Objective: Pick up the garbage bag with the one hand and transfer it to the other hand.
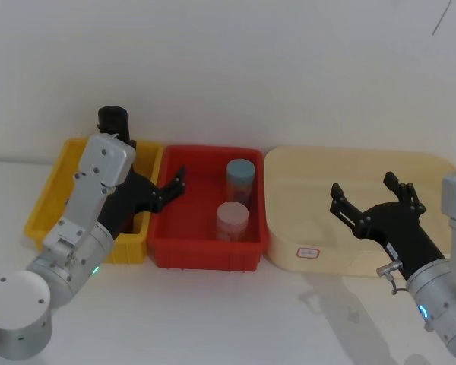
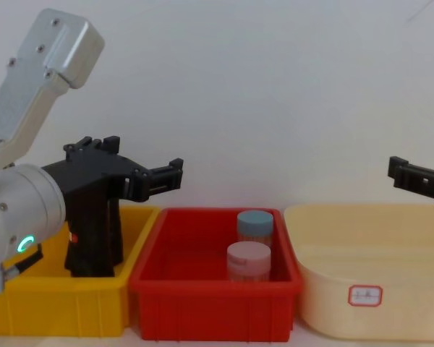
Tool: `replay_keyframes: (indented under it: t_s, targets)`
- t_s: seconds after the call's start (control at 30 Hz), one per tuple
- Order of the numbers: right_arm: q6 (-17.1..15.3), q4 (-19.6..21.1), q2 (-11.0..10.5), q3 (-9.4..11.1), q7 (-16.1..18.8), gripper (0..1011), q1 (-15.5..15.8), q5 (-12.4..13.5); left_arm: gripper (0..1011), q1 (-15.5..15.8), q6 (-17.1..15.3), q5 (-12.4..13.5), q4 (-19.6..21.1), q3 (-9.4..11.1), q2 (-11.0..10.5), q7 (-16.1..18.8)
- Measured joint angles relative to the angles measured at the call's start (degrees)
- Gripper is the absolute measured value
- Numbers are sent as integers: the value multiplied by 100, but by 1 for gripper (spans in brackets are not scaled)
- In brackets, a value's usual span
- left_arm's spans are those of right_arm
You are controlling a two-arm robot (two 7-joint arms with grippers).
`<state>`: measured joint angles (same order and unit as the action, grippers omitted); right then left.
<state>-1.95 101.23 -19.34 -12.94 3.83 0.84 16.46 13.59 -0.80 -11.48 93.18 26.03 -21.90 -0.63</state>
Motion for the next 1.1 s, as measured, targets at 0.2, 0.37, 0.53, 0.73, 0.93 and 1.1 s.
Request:
replay_keyframes:
  t_s: [0.2,0.37,0.53,0.73,0.93,1.1]
  targets:
    - [0,0,0,0,0,1000,0,0,1001,0,0,0,0,0,0,0]
    - [0,0,0,0,0,1000,0,0,1001,0,0,0,0,0,0,0]
    - [0,0,0,0,0,999,0,0,1001,0,0,0,0,0,0,0]
    - [0,0,0,0,0,1000,0,0,1001,0,0,0,0,0,0,0]
    - [0,0,0,0,0,1000,0,0,1001,0,0,0,0,0,0,0]
    - [0,0,0,0,0,999,0,0,1001,0,0,0,0,0,0,0]
